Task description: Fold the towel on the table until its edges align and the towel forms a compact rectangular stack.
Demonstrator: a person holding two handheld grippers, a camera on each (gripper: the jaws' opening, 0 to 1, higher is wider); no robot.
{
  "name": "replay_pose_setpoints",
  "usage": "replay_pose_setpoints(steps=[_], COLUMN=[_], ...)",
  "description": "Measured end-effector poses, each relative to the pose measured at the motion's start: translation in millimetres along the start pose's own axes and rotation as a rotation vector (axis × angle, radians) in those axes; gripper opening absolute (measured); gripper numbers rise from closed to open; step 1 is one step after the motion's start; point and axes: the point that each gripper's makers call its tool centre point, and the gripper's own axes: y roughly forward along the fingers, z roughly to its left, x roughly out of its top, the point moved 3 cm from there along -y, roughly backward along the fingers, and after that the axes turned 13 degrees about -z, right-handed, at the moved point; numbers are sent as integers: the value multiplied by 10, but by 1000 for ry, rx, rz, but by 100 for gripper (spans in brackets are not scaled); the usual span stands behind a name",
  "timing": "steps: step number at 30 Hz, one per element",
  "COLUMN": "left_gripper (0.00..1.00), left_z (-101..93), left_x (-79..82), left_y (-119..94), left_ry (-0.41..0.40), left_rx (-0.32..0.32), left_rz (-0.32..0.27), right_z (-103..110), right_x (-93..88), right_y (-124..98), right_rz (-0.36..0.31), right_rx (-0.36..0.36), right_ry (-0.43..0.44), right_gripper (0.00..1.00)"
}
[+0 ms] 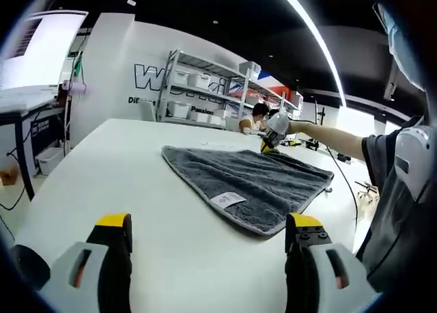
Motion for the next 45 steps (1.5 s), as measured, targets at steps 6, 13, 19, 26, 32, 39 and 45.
replay_pose_setpoints(steps=[6, 13, 19, 26, 32, 39, 45], left_gripper=[98, 98, 98, 98, 98, 98, 98], left_z=[6, -1, -5, -41, -61, -69, -76], left_x=[-4, -13, -21, -21, -14, -23, -12], left_y=[8, -3, -15, 3, 27, 33, 47], left_ry=[-1, -1, -3, -1, -1, -2, -2], left_rx=[1, -1, -1, -17, -27, -35, -43], left_rz=[1, 4, 5, 9, 6, 8, 5], right_z=[30, 40, -30, -43, -126, -55, 133], right_x=[-6, 7, 30, -35, -95, -124, -104], right_y=[29, 25, -23, -202, -496, -891, -1199], right_rz=[24, 41, 66, 18, -93, -293, -500], right_rx=[11, -2, -64, -145, -292, -463, -613], right_ry=[-5, -3, 6, 53, 172, 384, 635], right_gripper=[3, 5, 18, 25, 34, 51, 67])
